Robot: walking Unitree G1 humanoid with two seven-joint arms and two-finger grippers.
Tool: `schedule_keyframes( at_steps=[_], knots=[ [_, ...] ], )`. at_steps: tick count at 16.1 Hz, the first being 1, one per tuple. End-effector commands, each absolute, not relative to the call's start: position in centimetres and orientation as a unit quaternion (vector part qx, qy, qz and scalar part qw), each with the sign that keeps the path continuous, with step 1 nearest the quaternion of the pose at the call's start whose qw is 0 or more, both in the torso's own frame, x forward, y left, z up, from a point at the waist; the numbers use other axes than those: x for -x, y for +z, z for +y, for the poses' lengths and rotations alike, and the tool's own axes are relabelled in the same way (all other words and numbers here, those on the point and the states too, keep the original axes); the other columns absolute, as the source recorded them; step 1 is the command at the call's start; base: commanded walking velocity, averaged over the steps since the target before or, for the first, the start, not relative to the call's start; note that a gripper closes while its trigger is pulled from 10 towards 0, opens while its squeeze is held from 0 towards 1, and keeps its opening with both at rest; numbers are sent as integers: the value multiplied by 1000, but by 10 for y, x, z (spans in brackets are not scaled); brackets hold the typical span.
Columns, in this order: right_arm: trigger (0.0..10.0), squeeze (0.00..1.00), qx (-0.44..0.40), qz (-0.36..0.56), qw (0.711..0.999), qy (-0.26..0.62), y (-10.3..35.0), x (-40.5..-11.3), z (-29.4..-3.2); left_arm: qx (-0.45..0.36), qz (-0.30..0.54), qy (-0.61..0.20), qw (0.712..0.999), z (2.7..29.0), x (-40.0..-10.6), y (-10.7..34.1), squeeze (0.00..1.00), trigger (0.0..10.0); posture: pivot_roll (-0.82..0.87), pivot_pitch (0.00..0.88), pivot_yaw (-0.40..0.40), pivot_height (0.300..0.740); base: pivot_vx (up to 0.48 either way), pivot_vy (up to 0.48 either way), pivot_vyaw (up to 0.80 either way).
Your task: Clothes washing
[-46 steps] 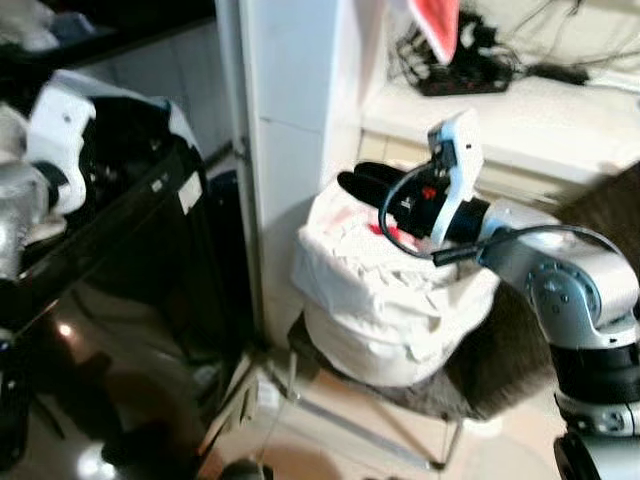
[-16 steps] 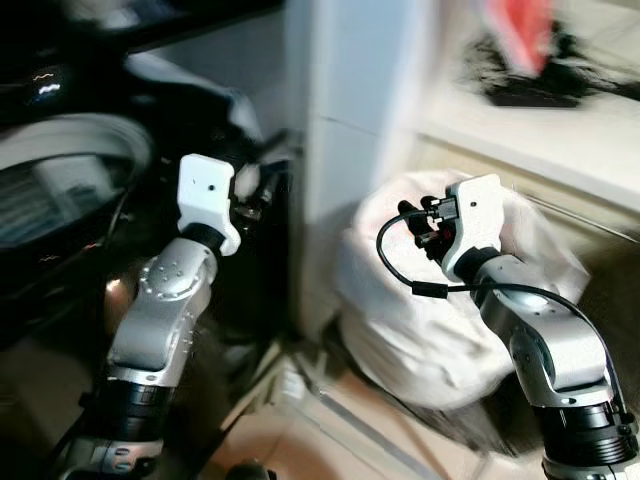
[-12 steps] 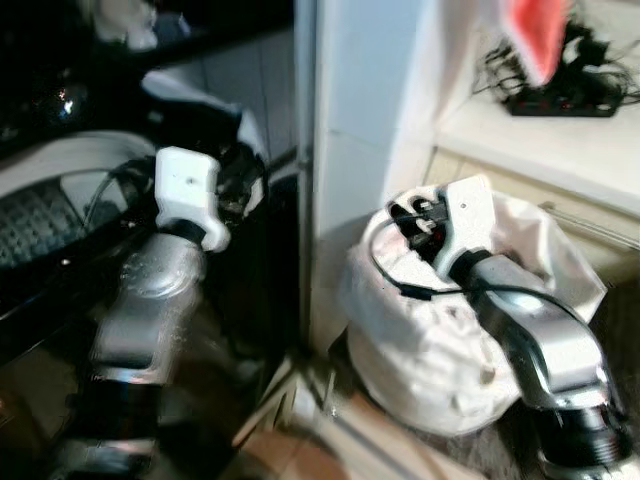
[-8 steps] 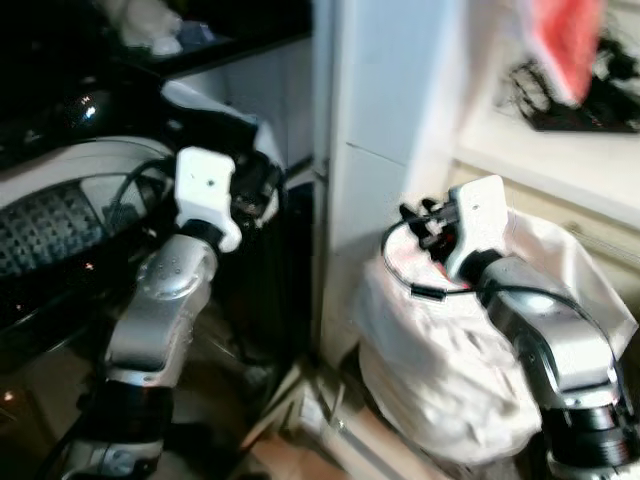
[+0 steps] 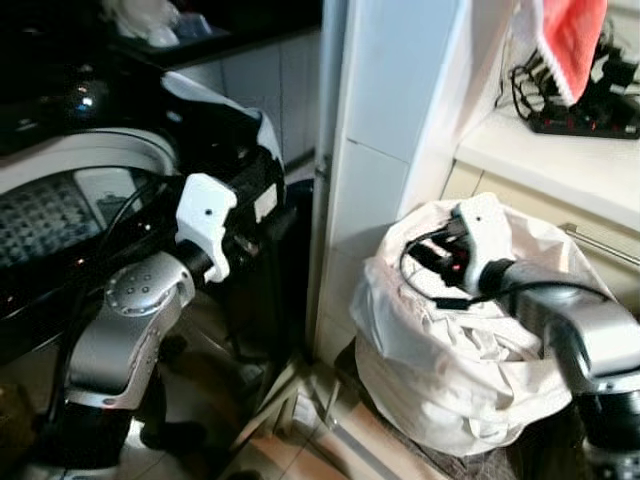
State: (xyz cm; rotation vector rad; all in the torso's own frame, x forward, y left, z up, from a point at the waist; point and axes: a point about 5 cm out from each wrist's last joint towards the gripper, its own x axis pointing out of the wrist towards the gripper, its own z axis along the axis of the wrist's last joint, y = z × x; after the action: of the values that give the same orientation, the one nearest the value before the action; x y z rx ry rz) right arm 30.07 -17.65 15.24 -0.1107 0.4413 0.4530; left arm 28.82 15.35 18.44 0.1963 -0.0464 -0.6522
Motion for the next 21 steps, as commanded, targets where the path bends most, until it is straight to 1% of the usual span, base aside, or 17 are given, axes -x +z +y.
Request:
schedule_keyframes(
  at_steps=[1,3,4,7,10,11,12,13,14,15,16,17,18,20,21],
  knots=[
    [10000,1000,50,257,945,194,145,-303,-191,-95,-7,-370,924,144,-281,181,0,10000,31,0,-22,740,0,0,0],
    [10000,1000,33,285,943,168,136,-308,-200,-87,11,-411,908,138,-274,177,0,10000,29,0,-18,740,0,0,0],
    [10000,1000,7,295,943,157,131,-314,-204,-83,25,-430,899,136,-272,175,0,10000,24,0,-10,740,0,0,0],
    [10000,1000,-16,313,938,147,119,-325,-209,-84,36,-449,889,134,-271,174,0,10000,25,0,-7,740,0,0,0],
    [10000,1000,-34,321,932,162,110,-332,-203,-92,38,-448,888,134,-271,175,0,10000,31,0,-8,740,0,0,0],
    [10000,1000,-29,310,937,159,109,-336,-200,-99,30,-430,897,134,-274,176,0,10000,37,0,-12,740,0,0,0],
    [10000,1000,-10,283,948,148,113,-342,-199,-108,19,-405,908,134,-278,176,0,10000,43,0,-16,740,0,0,0],
    [10000,0,3,221,966,137,127,-347,-199,-88,14,-354,931,135,-284,175,0,10000,62,0,-32,740,0,0,0],
    [10000,0,-5,149,982,119,145,-348,-197,-61,2,-289,955,137,-290,174,0,10000,64,0,-37,740,0,0,0],
    [10000,0,-19,111,988,103,155,-345,-196,-57,-5,-245,968,140,-293,174,0,10000,67,0,-40,740,0,0,0],
    [10000,0,-11,71,993,92,162,-332,-188,-53,-6,-217,975,141,-293,171,0,10000,69,0,-43,740,0,0,0],
    [10000,0,-3,54,993,107,162,-313,-176,-60,-8,-215,975,139,-288,169,0,10000,70,0,-42,740,0,0,0],
    [10000,0,6,52,992,119,159,-302,-169,-51,-5,-215,975,137,-285,167,0,10000,60,0,-34,740,0,0,0],
    [10000,0,14,58,990,125,154,-288,-161,-39,6,-191,981,137,-282,160,0,10000,40,0,-23,740,0,0,0],
    [10000,0,17,57,990,126,153,-287,-160,-36,9,-187,982,137,-282,159,0,10000,34,0,-22,740,0,0,0]
  ],
)
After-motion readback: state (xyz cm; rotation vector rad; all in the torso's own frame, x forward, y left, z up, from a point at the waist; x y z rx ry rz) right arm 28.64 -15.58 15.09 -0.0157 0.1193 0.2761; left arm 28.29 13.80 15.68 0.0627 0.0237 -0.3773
